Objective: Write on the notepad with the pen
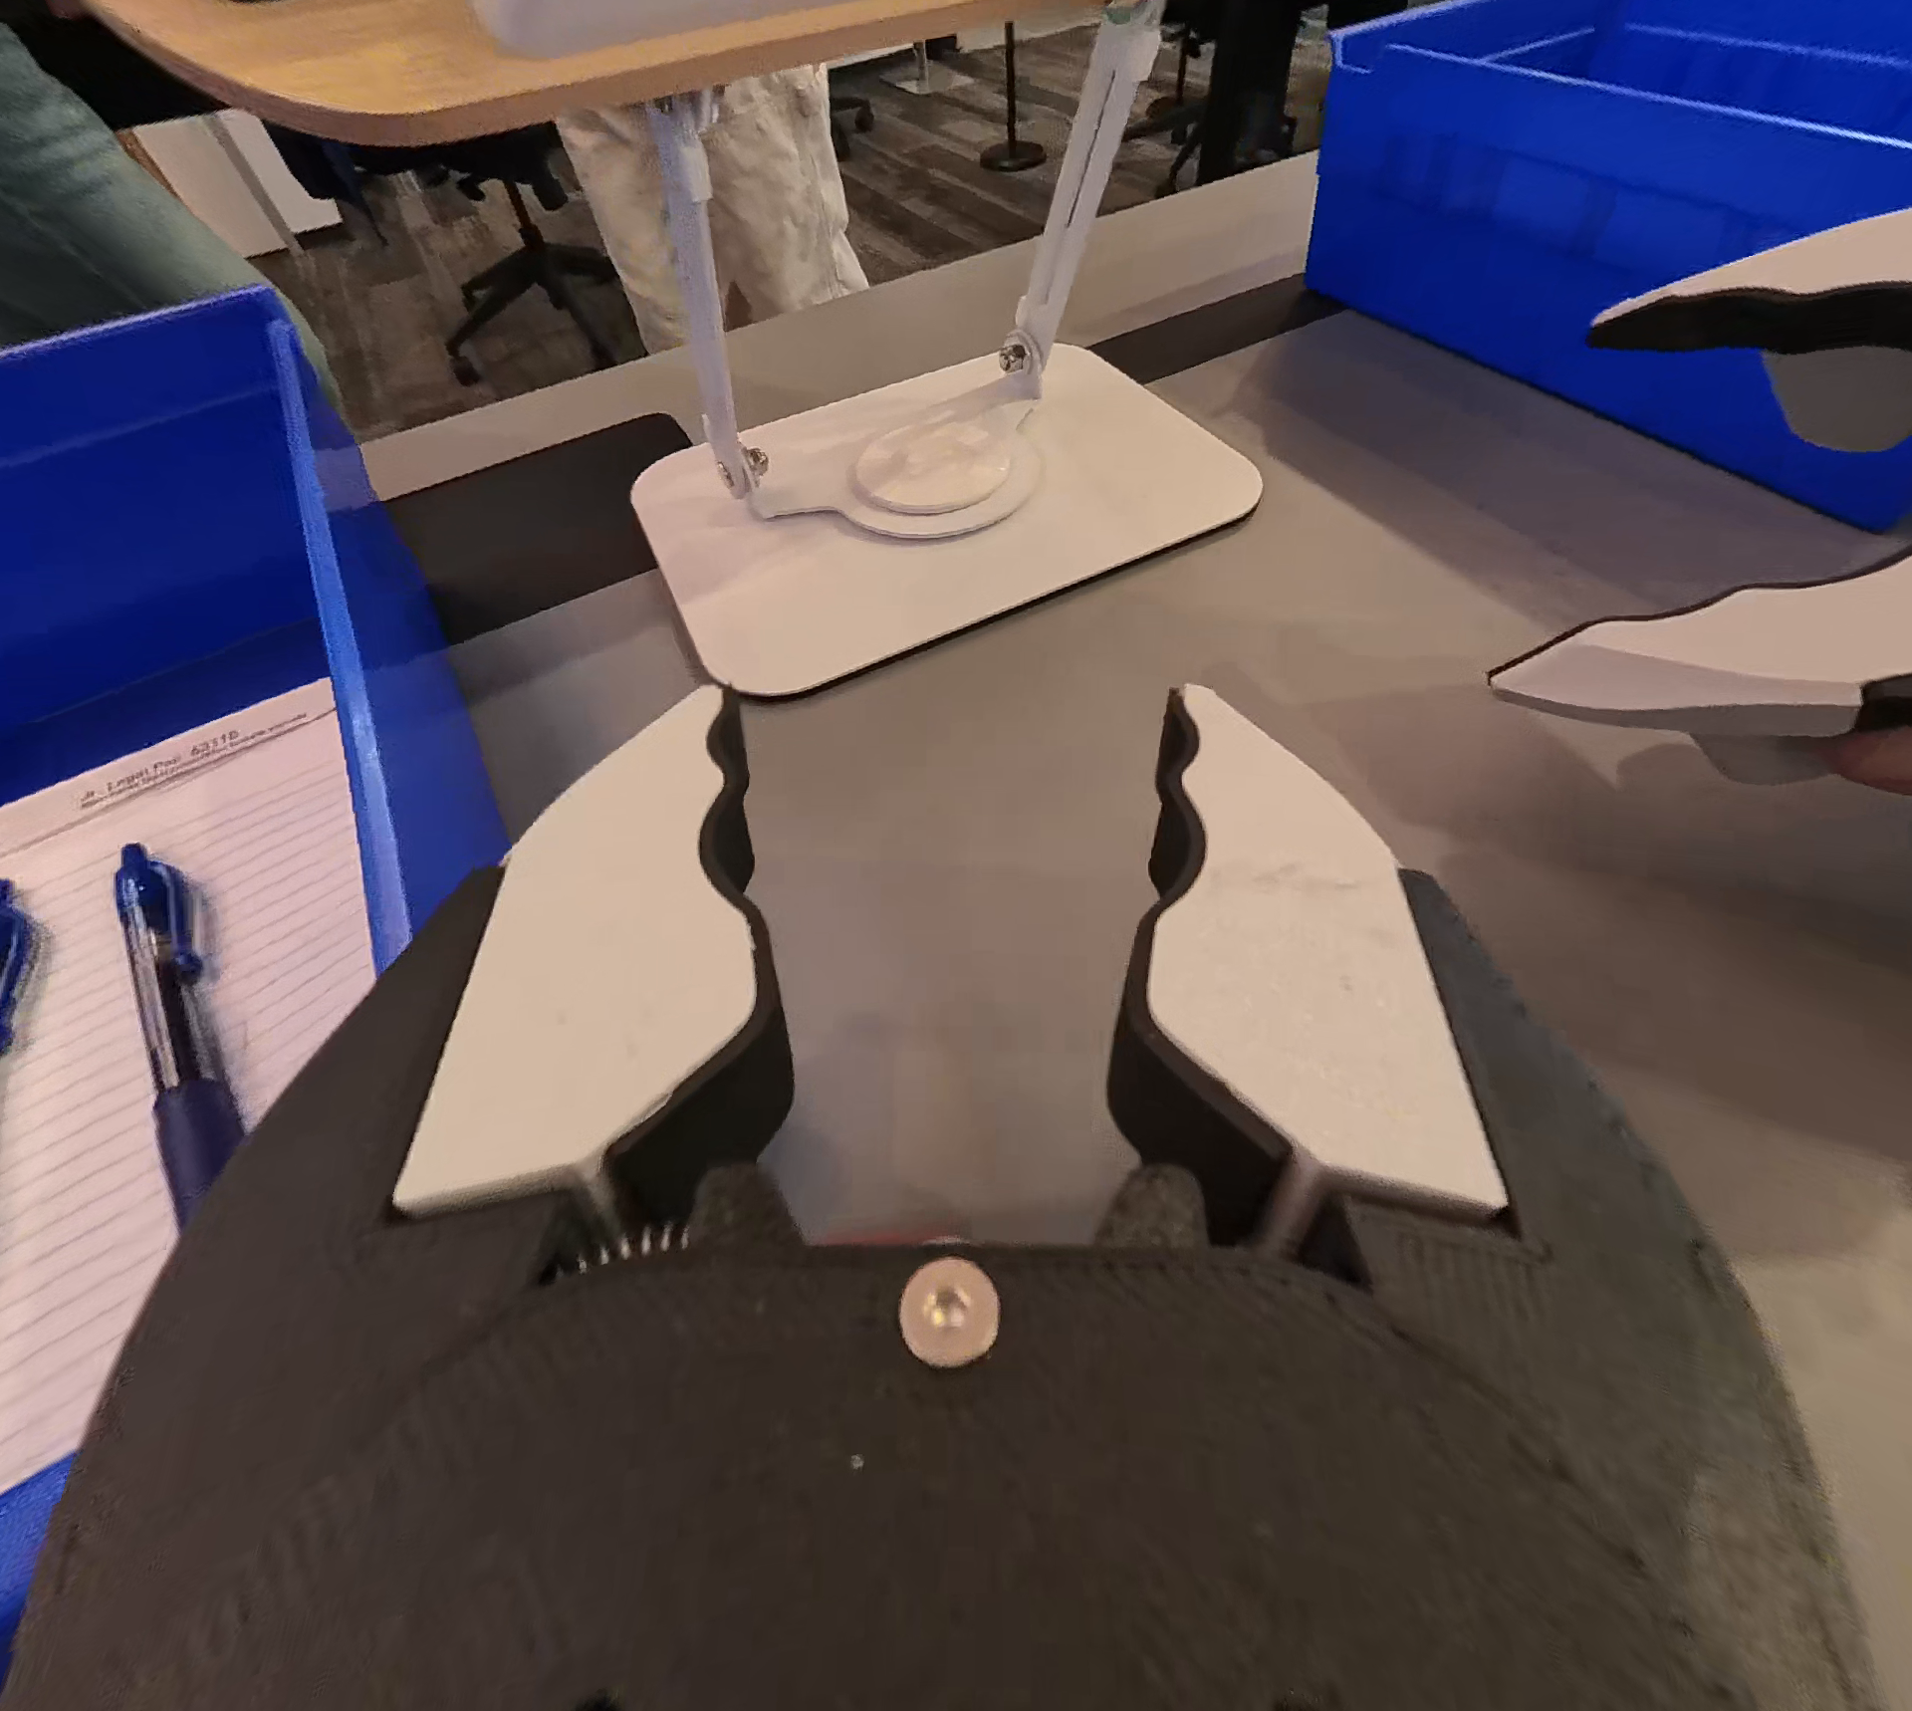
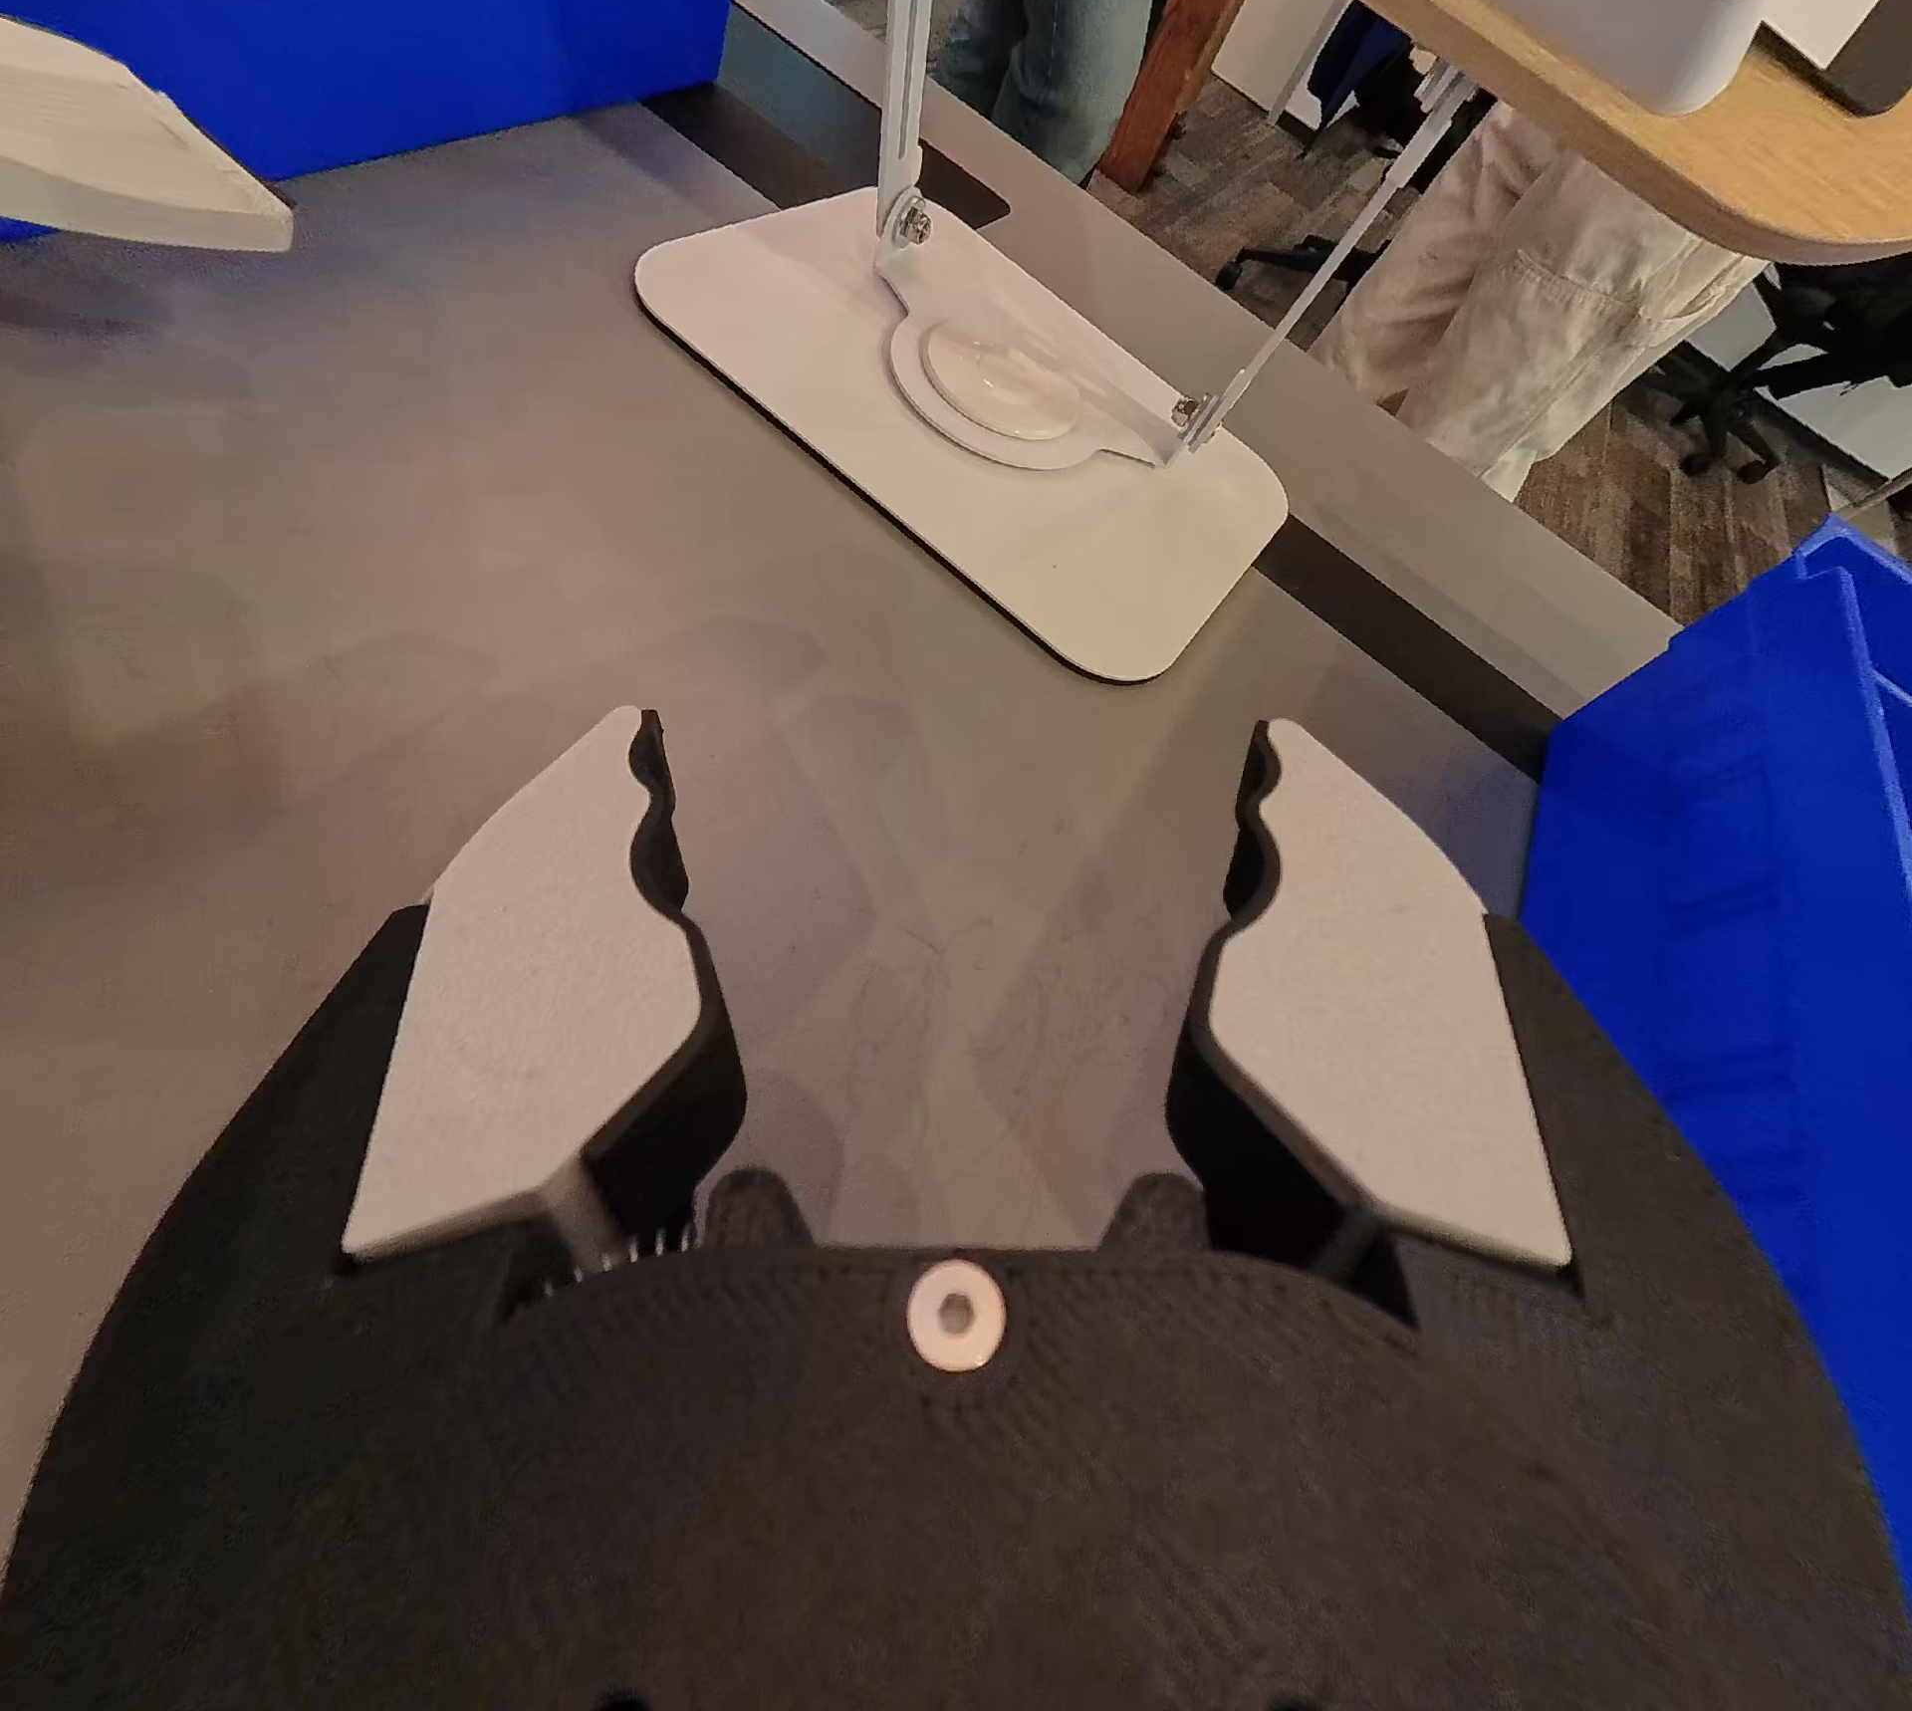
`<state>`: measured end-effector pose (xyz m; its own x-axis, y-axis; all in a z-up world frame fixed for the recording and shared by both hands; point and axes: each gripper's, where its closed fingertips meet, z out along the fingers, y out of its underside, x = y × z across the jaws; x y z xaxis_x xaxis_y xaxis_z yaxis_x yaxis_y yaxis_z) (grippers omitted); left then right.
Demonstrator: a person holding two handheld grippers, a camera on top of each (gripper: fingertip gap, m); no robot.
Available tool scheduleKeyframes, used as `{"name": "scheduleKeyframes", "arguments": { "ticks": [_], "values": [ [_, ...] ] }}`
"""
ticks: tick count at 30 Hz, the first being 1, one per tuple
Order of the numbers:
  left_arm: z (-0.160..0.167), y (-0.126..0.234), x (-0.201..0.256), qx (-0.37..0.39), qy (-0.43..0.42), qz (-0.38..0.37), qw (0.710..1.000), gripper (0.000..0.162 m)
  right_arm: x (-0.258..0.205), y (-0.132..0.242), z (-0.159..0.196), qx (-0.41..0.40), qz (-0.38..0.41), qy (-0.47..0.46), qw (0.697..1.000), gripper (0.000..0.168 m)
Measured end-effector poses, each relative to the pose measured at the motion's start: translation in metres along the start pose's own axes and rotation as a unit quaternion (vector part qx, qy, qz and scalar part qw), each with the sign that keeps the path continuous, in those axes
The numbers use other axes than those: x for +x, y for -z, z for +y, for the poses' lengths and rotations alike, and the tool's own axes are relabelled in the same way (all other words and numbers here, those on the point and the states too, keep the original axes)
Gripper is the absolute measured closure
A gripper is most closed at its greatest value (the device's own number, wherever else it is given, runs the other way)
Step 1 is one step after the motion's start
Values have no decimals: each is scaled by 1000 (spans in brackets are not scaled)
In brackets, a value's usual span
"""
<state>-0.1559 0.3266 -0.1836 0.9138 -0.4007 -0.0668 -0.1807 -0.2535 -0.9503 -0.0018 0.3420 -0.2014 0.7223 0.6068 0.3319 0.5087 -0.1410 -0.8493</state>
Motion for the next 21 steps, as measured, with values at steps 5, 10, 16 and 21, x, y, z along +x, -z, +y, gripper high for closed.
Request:
{"name": "scheduleKeyframes", "arguments": {
  "ticks": [5,10,16,21],
  "values": [
    [-32,21,17,64,23,42,997,87,1,0,1,0,0,-2,1000,64],
    [-84,65,39,132,82,96,983,86,3,-1,3,-1,0,-9,1000,64],
    [-161,129,123,143,156,219,952,67,2,-5,8,-12,-8,-18,1000,64],
    [-222,175,194,179,150,307,923,47,0,-5,9,-15,-8,-15,1000,64]
  ]
}}
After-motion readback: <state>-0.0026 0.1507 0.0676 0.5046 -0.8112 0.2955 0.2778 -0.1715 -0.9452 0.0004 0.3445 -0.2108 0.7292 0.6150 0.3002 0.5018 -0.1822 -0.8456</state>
